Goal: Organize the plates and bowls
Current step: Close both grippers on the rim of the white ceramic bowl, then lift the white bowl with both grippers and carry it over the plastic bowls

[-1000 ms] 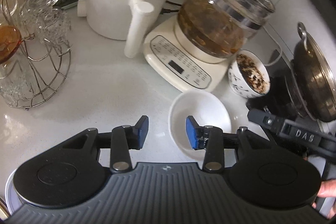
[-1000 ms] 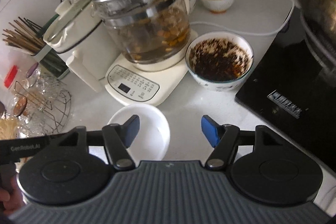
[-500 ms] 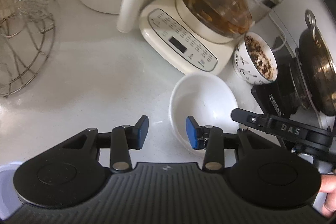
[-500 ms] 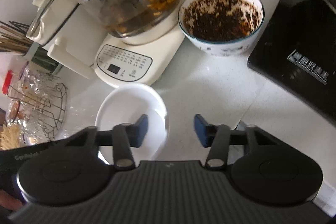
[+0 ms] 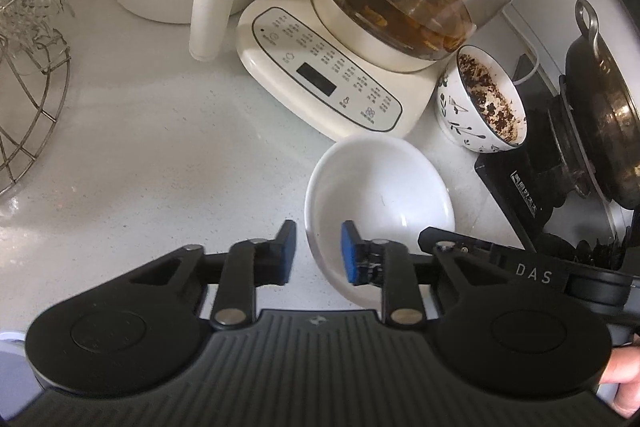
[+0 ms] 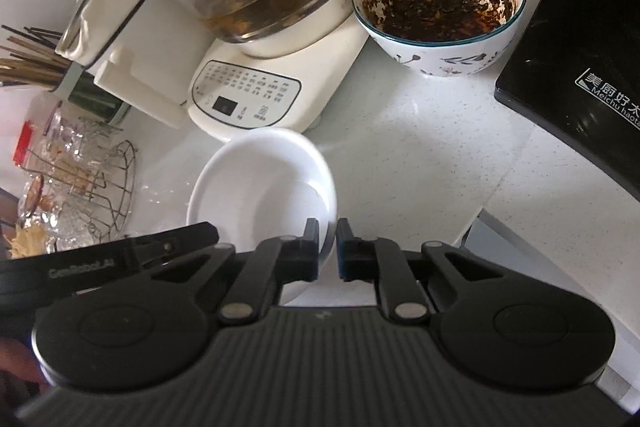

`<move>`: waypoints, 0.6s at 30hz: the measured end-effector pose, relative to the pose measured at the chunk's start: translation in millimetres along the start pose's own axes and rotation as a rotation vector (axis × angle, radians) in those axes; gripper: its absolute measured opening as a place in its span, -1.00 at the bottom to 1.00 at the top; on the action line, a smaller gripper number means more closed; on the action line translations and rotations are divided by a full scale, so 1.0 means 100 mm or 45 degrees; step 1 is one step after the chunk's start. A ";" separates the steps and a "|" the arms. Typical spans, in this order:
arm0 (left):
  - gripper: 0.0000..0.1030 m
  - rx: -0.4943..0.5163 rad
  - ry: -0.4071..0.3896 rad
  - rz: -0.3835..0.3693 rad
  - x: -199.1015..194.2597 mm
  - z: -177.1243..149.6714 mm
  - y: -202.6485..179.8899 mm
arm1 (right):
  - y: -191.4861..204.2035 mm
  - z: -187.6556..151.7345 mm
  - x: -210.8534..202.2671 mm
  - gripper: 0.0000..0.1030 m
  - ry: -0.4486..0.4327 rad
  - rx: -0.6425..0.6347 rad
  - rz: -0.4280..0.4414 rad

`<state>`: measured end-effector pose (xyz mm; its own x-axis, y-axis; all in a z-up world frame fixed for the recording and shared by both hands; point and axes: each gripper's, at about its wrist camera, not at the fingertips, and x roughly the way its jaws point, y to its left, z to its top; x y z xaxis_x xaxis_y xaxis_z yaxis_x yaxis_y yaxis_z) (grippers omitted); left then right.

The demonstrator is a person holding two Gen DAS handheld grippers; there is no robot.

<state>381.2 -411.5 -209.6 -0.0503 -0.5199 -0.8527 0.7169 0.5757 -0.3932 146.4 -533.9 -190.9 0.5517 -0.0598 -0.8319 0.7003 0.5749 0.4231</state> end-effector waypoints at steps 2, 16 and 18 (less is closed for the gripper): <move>-0.55 0.002 -0.004 0.001 -0.01 0.00 -0.01 | 0.01 0.00 -0.01 -0.79 0.000 -0.013 0.007; -0.55 -0.025 -0.063 -0.024 -0.36 -0.04 -0.04 | 0.13 0.07 -0.26 -0.78 -0.013 -0.059 0.075; -0.55 -0.021 -0.085 -0.031 -0.46 -0.06 -0.03 | 0.17 0.06 -0.33 -0.78 -0.028 -0.069 0.094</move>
<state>377.1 -386.1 -171.0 -0.0210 -0.5744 -0.8183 0.7044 0.5723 -0.4197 142.8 -527.5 -154.3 0.6114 -0.0330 -0.7907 0.6320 0.6217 0.4627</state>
